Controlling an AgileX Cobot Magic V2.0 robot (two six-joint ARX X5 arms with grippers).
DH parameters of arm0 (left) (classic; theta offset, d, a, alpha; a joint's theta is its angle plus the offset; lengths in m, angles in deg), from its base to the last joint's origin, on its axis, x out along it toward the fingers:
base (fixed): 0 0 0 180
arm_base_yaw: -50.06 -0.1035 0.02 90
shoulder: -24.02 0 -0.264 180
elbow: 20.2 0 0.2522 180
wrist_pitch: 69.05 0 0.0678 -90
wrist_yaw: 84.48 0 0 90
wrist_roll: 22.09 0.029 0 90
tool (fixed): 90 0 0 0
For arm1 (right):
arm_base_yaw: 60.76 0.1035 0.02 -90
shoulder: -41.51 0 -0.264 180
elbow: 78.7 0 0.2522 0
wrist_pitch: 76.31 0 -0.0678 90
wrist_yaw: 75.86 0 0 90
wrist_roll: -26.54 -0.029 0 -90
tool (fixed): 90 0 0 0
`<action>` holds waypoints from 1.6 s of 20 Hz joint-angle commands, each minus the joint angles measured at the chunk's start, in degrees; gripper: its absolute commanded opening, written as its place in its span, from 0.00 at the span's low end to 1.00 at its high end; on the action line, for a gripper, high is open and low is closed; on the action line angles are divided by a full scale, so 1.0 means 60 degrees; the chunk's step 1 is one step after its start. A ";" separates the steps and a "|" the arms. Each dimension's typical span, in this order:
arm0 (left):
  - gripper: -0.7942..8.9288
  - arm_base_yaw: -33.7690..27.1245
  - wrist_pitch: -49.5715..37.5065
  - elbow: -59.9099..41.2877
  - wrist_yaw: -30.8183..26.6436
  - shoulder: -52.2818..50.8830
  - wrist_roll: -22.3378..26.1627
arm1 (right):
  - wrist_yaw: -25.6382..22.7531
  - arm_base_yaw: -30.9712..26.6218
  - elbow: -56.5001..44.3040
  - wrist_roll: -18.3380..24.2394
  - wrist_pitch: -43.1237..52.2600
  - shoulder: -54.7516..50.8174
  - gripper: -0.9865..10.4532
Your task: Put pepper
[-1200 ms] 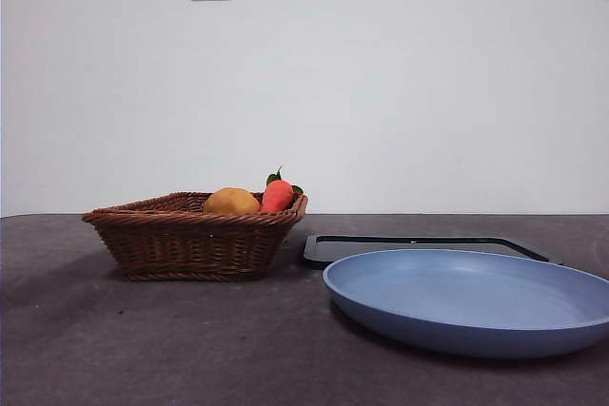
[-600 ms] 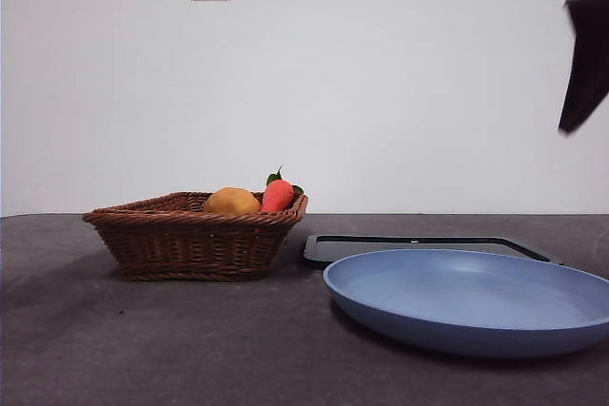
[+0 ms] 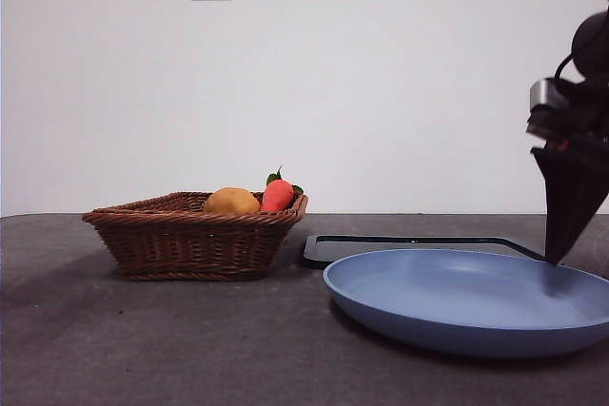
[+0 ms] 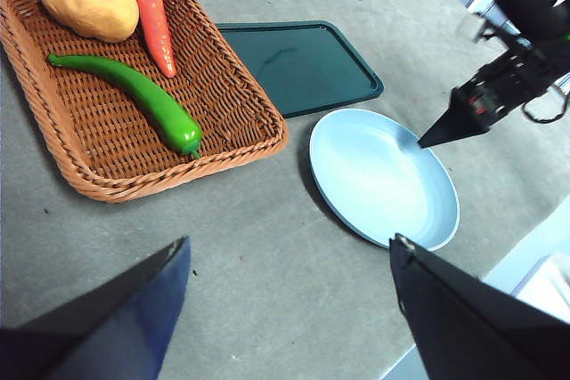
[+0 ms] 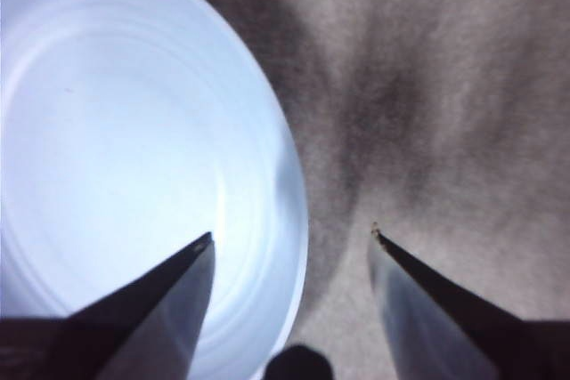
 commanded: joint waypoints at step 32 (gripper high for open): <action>0.48 0.4346 -0.1107 0.6204 -0.6736 0.9497 -0.1614 | 0.0029 0.0306 0.0157 -0.1464 -0.1118 -0.5847 0.09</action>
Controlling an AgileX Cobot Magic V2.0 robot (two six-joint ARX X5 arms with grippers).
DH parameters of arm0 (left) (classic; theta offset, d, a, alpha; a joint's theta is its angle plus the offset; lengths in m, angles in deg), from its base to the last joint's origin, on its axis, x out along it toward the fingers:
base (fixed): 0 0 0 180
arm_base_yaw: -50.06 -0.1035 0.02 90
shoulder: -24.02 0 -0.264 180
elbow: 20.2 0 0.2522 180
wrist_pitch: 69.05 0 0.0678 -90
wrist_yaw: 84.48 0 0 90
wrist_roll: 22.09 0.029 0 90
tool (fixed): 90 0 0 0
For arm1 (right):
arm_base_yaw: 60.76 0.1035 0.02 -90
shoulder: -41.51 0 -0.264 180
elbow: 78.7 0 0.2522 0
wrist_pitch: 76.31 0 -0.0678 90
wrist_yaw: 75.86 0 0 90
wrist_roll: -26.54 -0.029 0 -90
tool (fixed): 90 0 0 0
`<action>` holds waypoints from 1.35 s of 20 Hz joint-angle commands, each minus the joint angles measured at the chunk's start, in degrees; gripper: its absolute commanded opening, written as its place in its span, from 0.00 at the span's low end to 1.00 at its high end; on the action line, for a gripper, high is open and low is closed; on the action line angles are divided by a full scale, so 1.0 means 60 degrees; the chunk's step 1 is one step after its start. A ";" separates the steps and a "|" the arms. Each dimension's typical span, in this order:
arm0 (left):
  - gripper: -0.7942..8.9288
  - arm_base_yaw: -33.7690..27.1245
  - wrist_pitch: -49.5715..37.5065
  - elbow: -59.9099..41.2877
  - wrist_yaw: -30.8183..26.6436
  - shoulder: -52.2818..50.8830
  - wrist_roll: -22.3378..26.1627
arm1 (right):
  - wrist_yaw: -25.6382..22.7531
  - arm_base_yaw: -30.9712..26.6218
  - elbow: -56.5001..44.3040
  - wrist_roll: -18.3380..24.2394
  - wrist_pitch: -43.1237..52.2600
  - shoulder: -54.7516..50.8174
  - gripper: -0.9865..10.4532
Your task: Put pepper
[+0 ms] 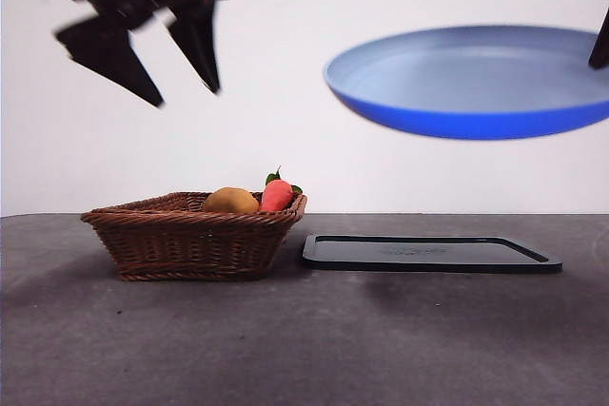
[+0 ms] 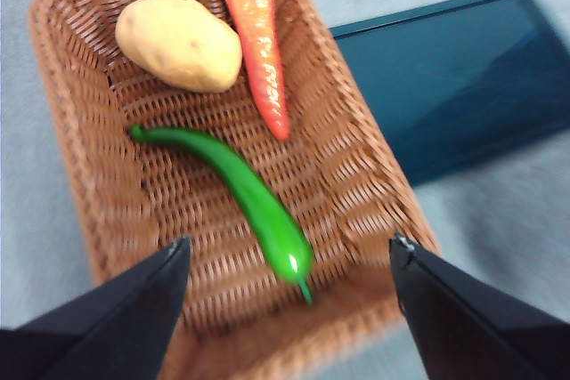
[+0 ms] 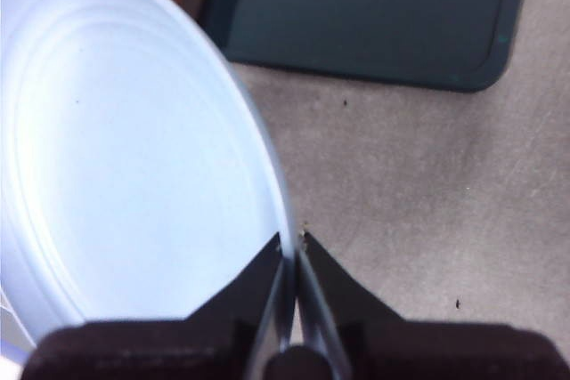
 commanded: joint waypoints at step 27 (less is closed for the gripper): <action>0.28 0.0605 -0.0237 0.1115 -0.0863 0.4226 -0.1126 | 0.0018 0.0022 0.0138 -0.0080 -0.0036 -0.0634 0.09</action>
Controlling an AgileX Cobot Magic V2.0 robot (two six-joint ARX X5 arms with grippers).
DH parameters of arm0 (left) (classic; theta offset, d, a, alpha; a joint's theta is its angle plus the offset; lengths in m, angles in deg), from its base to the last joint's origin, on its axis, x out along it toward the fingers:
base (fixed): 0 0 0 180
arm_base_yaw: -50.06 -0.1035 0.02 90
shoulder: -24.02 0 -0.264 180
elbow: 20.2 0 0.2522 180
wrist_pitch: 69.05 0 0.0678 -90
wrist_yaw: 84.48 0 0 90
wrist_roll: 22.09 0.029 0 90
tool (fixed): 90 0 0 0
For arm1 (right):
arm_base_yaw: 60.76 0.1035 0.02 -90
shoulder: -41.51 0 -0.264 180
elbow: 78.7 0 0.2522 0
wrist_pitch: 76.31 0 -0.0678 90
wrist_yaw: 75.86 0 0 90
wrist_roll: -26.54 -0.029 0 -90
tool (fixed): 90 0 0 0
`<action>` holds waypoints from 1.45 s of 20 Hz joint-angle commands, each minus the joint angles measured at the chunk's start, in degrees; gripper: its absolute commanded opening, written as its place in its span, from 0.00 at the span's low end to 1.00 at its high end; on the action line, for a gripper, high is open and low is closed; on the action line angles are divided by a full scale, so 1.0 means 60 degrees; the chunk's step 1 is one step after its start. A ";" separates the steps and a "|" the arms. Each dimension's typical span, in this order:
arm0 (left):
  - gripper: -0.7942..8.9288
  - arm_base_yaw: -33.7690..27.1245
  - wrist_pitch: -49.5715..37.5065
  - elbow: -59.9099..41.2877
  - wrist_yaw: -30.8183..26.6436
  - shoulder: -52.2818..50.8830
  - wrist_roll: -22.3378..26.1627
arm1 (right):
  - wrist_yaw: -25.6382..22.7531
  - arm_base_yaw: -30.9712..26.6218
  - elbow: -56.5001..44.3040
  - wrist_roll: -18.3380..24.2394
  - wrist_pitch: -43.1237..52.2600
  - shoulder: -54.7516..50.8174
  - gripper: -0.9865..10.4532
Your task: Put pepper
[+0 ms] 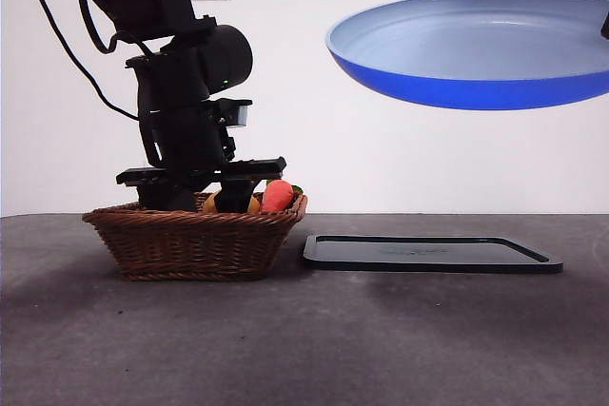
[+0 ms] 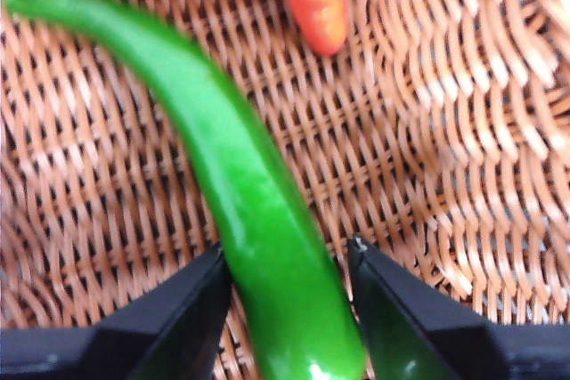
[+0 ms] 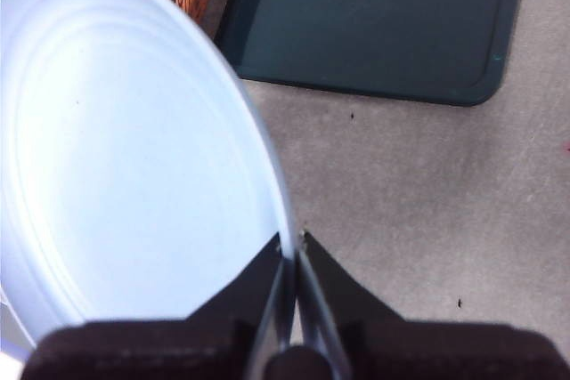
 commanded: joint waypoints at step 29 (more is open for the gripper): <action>0.25 0.3825 0.0382 0.0186 0.0823 -0.3432 -0.0390 | 0.0780 0.0025 0.0138 -0.2004 0.2714 0.4368 0.09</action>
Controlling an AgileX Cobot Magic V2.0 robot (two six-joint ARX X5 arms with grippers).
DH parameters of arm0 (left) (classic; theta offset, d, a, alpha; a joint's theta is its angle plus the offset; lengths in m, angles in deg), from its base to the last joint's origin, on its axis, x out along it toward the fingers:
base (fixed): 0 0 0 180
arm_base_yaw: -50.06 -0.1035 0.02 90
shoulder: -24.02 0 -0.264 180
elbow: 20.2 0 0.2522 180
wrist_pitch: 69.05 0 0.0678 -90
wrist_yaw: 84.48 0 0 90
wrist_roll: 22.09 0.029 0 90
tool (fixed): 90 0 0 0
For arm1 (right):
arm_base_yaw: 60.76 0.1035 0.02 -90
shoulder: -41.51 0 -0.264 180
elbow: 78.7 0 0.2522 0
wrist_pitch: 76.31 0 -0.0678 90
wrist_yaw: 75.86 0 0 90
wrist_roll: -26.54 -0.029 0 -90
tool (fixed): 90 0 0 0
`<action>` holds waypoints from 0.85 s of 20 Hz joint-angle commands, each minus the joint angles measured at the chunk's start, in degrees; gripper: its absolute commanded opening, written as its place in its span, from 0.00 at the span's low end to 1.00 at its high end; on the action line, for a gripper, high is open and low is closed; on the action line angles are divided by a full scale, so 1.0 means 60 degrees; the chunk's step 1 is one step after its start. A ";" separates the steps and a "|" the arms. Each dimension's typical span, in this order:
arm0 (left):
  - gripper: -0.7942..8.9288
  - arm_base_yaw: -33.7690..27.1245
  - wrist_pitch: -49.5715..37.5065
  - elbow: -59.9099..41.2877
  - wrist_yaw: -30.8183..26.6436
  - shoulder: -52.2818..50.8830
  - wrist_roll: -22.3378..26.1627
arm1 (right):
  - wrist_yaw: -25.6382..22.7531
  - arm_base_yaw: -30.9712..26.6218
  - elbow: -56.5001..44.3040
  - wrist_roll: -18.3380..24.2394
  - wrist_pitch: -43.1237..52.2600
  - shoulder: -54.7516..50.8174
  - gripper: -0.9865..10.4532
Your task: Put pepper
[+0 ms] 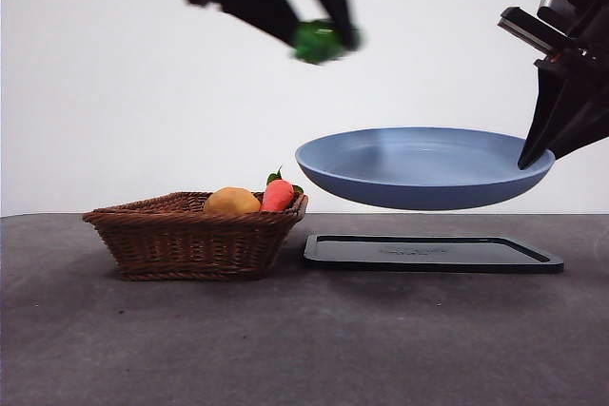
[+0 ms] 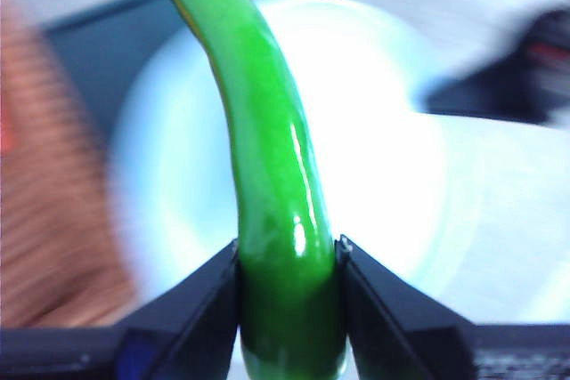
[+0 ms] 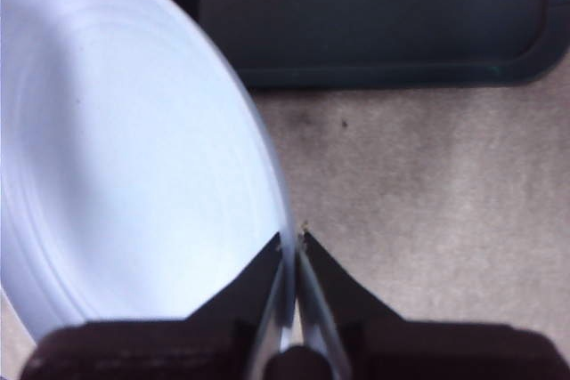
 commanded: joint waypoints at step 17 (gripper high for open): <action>0.34 0.0845 -0.1071 0.0153 -0.0251 0.2674 0.0805 | 0.0117 0.0025 0.0142 -0.0514 -0.0189 0.0091 0.09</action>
